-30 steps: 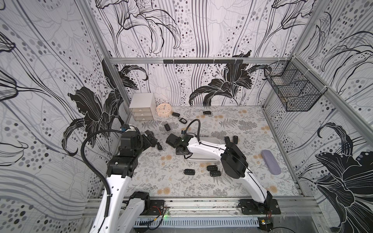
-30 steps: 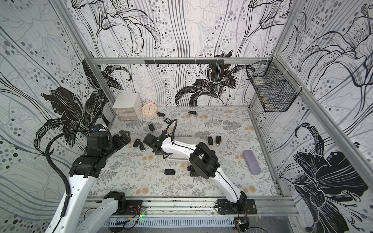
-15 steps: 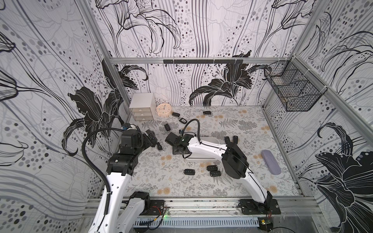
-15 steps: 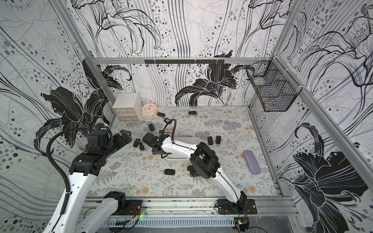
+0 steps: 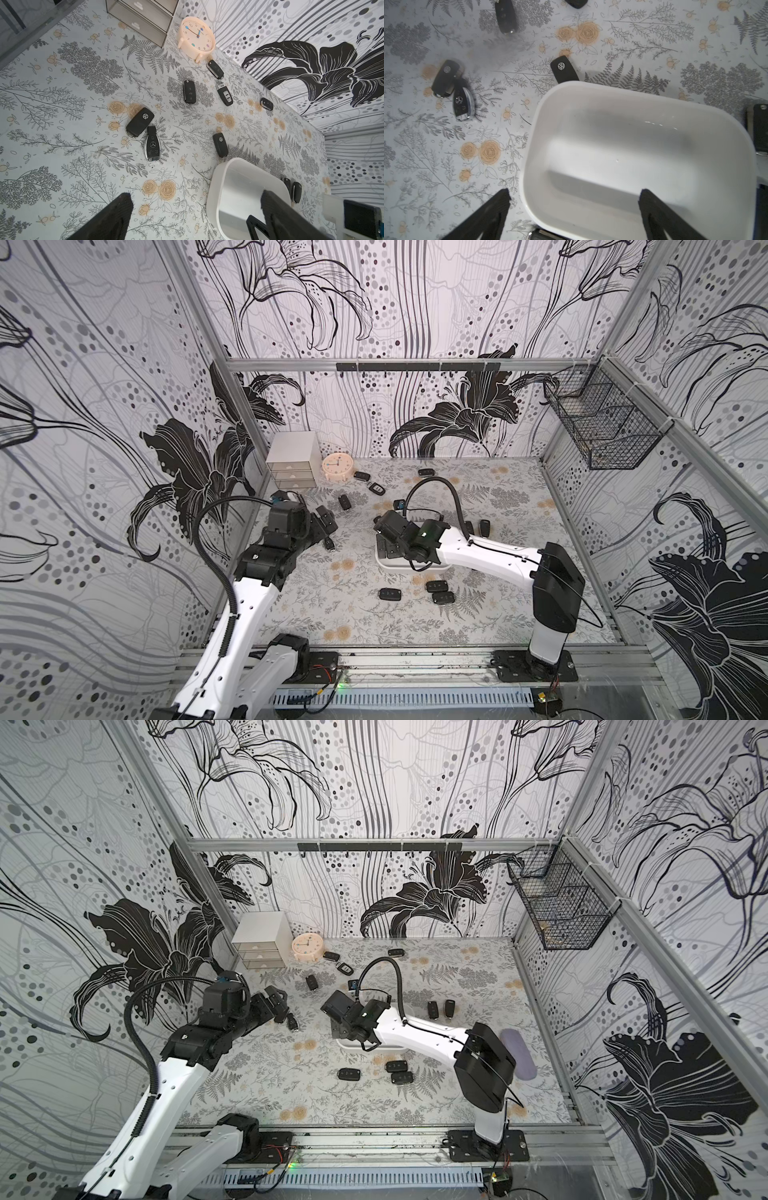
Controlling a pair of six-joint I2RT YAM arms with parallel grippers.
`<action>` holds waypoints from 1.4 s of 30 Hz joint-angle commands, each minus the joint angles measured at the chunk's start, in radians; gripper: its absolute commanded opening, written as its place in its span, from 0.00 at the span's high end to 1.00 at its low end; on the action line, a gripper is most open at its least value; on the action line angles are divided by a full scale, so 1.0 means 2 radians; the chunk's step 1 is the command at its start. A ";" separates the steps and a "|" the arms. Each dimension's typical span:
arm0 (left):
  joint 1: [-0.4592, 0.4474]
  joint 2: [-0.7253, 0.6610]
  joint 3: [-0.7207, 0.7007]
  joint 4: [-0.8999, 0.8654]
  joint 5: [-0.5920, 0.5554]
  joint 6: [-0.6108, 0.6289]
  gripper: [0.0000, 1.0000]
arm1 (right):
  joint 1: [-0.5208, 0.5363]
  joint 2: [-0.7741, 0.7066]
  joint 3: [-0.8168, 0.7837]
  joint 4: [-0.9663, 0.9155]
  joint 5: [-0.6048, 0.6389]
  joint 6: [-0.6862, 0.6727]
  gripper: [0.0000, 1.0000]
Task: Place the car key into the storage box
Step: Place the storage box at the center of the board, then pick up the car key from the center of the board.
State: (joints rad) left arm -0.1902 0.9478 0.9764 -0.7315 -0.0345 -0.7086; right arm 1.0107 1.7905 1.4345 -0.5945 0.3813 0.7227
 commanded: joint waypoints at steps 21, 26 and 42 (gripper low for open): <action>-0.106 0.139 -0.001 0.142 -0.028 -0.007 0.01 | -0.172 -0.153 -0.173 -0.010 -0.026 0.018 0.00; -0.105 0.156 0.006 0.164 0.008 0.020 0.01 | -0.232 -0.141 -0.172 -0.007 -0.045 -0.010 0.02; -0.108 0.244 0.080 0.171 0.082 0.025 0.00 | -0.326 0.036 -0.057 0.001 -0.136 -0.110 0.28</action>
State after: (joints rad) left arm -0.4015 1.4246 1.1042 -0.4267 0.0917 -0.6743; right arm 0.3649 1.8244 1.2591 -0.5831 0.1364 0.5541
